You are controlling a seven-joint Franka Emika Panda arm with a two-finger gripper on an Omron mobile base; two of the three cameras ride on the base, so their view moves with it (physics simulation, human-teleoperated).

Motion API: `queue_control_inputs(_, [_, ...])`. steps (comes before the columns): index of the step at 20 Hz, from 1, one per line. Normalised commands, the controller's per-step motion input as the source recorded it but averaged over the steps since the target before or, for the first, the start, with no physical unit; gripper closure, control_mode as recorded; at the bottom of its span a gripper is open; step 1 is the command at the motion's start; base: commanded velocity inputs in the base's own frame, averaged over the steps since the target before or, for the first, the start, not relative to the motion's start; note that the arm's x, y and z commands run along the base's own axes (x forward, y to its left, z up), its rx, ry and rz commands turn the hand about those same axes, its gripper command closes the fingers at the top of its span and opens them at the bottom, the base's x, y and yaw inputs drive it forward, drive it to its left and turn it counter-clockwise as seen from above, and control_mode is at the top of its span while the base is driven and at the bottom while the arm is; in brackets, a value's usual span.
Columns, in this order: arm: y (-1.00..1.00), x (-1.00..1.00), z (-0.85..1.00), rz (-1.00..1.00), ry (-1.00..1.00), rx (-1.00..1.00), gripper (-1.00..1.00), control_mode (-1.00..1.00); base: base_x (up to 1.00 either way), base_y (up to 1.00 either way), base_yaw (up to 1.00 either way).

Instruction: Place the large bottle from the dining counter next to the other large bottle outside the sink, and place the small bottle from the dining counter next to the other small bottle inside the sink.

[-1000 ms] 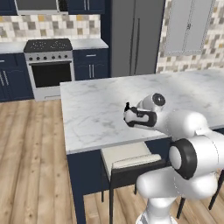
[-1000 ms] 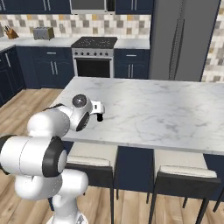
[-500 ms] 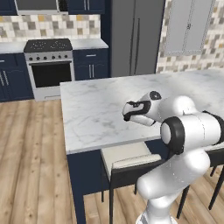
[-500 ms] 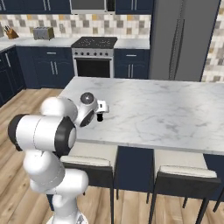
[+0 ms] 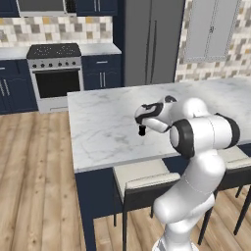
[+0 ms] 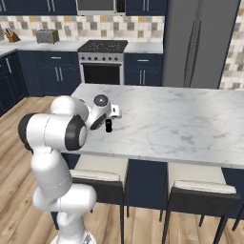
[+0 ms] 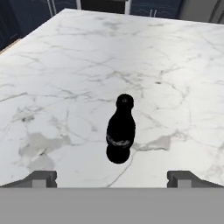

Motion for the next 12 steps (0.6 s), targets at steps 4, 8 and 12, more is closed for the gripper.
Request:
queue_control_inputs(4, [0.00, 0.30, -0.03, 0.03, 0.00, 0.04, -1.00, -1.00, 0.00, 0.00, 0.00])
queue_control_inputs(8, [0.00, 0.35, -0.17, 0.03, 0.00, 0.03, -1.00, -1.00, 0.00, 0.00, 0.00])
queue_control_inputs(12, [0.00, 0.31, -0.31, 0.04, 0.01, 0.00, -1.00, -1.00, 0.00, 0.00, 0.00])
